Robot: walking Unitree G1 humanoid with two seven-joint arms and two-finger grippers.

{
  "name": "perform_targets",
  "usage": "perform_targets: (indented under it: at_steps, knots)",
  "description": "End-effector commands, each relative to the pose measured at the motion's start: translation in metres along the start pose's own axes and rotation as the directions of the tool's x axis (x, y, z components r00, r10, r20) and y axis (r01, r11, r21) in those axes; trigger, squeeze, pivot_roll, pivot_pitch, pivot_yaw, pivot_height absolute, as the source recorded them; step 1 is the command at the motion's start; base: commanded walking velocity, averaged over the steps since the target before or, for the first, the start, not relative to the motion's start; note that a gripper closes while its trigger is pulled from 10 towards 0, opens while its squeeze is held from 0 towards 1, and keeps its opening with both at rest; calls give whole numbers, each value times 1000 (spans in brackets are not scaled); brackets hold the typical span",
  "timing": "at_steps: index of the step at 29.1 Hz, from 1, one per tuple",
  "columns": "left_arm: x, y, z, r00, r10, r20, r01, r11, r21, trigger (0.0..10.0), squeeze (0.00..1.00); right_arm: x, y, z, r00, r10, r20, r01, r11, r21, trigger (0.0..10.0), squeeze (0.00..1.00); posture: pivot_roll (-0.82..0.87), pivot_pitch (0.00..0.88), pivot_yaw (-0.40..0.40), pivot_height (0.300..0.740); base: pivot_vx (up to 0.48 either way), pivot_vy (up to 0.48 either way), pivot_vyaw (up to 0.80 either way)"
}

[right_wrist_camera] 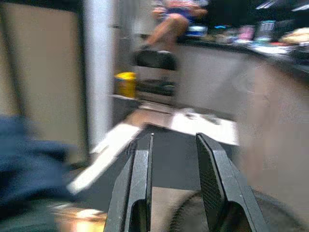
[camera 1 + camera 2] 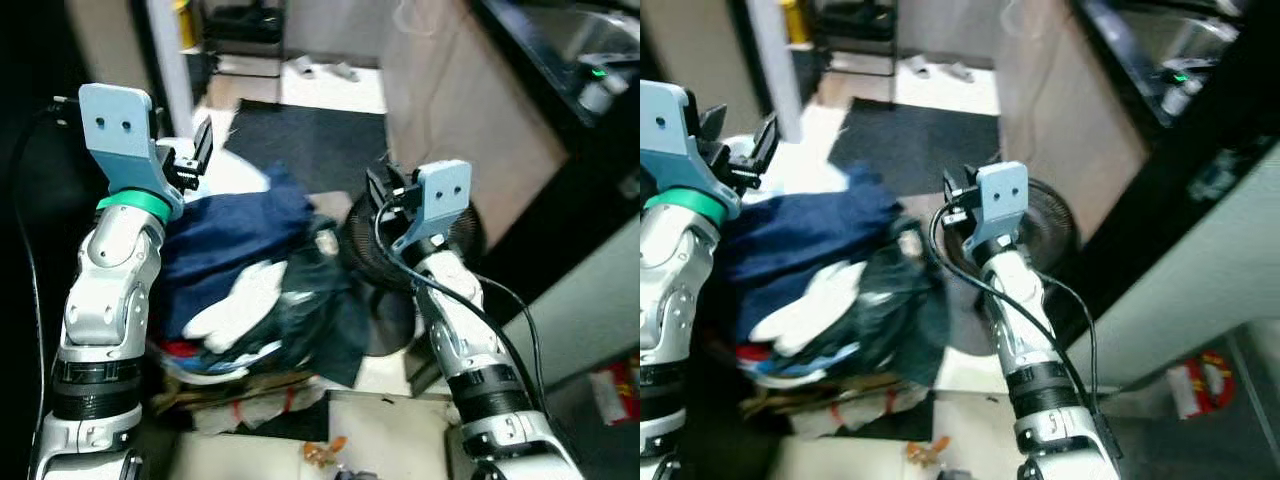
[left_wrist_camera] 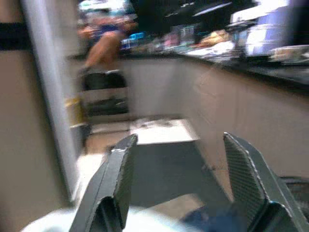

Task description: Clothes washing

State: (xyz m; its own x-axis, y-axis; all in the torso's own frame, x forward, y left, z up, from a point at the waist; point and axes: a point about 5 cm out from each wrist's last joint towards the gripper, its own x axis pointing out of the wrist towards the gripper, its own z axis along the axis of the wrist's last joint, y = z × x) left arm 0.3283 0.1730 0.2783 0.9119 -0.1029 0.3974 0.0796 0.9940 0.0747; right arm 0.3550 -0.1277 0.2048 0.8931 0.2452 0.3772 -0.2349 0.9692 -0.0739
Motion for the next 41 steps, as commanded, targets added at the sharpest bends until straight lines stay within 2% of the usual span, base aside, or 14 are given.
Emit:
perform_targets:
  at_steps: [1,9,26,27,28,30,31,33,34,35,36,38,41]
  knots:
    - [-2,7,-5,999,28,-30,-28,1000,6,10000,0,0,6,-1,1000,13,1,-13,1000,6,10000,0,32,53,-22,740,0,0,0]
    - [-2,3,-6,999,9,-33,-9,1000,5,10000,0,0,6,0,1000,16,6,-16,1000,-1,10000,0,32,53,-21,740,0,0,0]
    - [-2,5,-7,999,22,-38,-22,1000,13,10000,0,4,12,8,998,48,39,-47,999,-24,10000,0,33,54,-19,740,0,0,0]
    - [-3,4,-7,999,-25,-46,27,999,45,10000,0,6,17,15,993,95,70,-89,992,-88,10000,0,33,53,-19,740,0,0,0]
    - [-3,4,-7,999,-25,-46,27,999,45,10000,0,6,17,15,993,95,70,-89,992,-88,10000,0,33,53,-19,740,0,0,0]
    - [-5,1,-7,992,-111,-62,114,992,47,10000,0,8,21,21,986,138,95,-122,980,-155,10000,0,33,52,-19,740,0,0,0]
    - [-11,-4,-11,974,-198,-109,197,980,-15,10000,0,9,24,23,979,180,94,-159,967,-199,10000,0,38,50,-21,740,0,0,0]
    - [-23,-13,-22,938,-292,-187,280,956,-90,10000,0,9,27,22,970,233,75,-210,950,-230,10000,0,41,48,-22,740,0,0,0]
    - [-23,-13,-22,938,-292,-187,280,956,-90,10000,0,9,27,22,970,233,75,-210,950,-230,10000,0,41,48,-22,740,0,0,0]
    - [-37,-11,-41,926,-262,-272,257,965,-52,10000,0,7,26,15,970,238,41,-223,948,-226,10000,0,41,47,-21,740,0,0,0]
    - [-42,-6,-49,930,-213,-298,218,976,-17,10000,0,5,24,11,973,227,27,-217,953,-212,10000,0,45,47,-26,740,0,0,0]
    - [-47,4,-56,941,-137,-310,152,988,26,10000,0,4,20,8,979,202,15,-196,964,-181,10000,0,51,46,-33,740,0,0,0]
    - [-49,11,-59,942,-105,-320,121,992,32,10000,0,4,19,6,982,190,11,-186,970,-158,10000,0,52,46,-34,740,0,0,0]
